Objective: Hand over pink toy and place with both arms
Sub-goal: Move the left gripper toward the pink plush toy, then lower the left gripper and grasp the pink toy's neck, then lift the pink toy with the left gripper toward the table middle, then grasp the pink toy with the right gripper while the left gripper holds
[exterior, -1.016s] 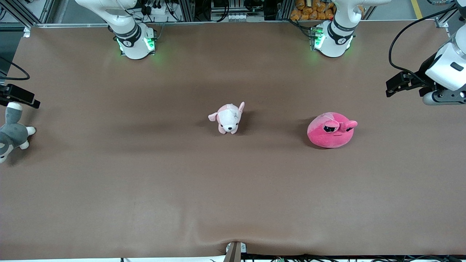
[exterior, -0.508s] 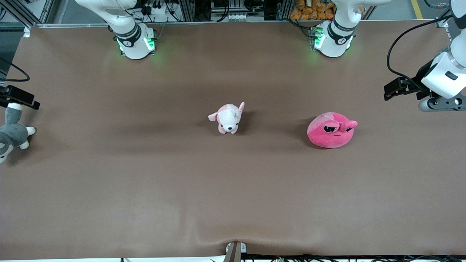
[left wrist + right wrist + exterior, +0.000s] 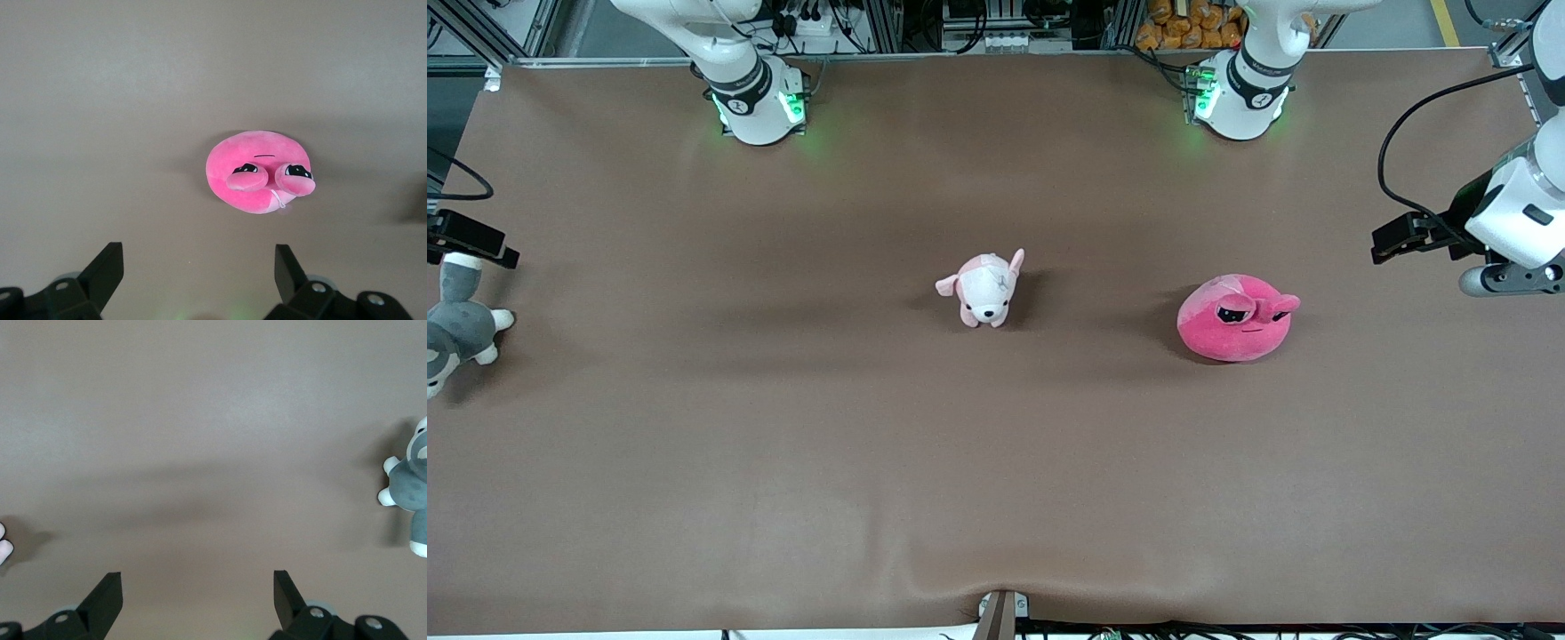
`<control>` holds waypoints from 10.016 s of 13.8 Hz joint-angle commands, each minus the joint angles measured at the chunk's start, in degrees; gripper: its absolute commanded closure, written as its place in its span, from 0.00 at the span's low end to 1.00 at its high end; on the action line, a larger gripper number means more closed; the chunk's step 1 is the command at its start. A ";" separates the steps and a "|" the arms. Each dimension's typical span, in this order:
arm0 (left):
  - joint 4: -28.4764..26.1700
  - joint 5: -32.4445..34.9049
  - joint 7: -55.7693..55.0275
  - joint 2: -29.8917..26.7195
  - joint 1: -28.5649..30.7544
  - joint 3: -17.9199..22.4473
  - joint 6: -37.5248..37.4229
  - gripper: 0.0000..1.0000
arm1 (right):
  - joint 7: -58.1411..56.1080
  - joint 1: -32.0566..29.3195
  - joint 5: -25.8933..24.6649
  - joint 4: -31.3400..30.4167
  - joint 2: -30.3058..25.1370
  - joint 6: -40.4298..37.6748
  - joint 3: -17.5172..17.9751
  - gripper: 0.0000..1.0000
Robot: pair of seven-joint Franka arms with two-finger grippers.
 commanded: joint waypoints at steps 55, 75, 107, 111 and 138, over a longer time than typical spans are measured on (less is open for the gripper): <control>-31.99 -23.63 -76.42 3.90 8.39 -5.10 30.75 0.30 | -1.03 -0.95 1.25 -0.27 -0.23 0.46 0.42 0.00; -1.77 -25.48 -86.23 1.71 7.68 -12.29 0.08 1.00 | 2.91 1.33 0.19 0.26 -0.58 0.02 0.68 0.00; 9.58 -29.62 -143.29 12.87 -20.26 -23.65 31.18 1.00 | 89.29 24.44 23.56 2.81 0.91 0.89 1.21 0.00; 10.37 -27.06 -146.65 15.33 -21.23 -23.65 33.65 1.00 | 97.39 30.07 24.19 3.25 2.04 5.90 1.12 0.00; 10.37 -27.24 -146.65 16.21 -21.32 -23.91 34.62 1.00 | 98.63 33.94 23.49 2.81 5.66 8.46 1.03 0.66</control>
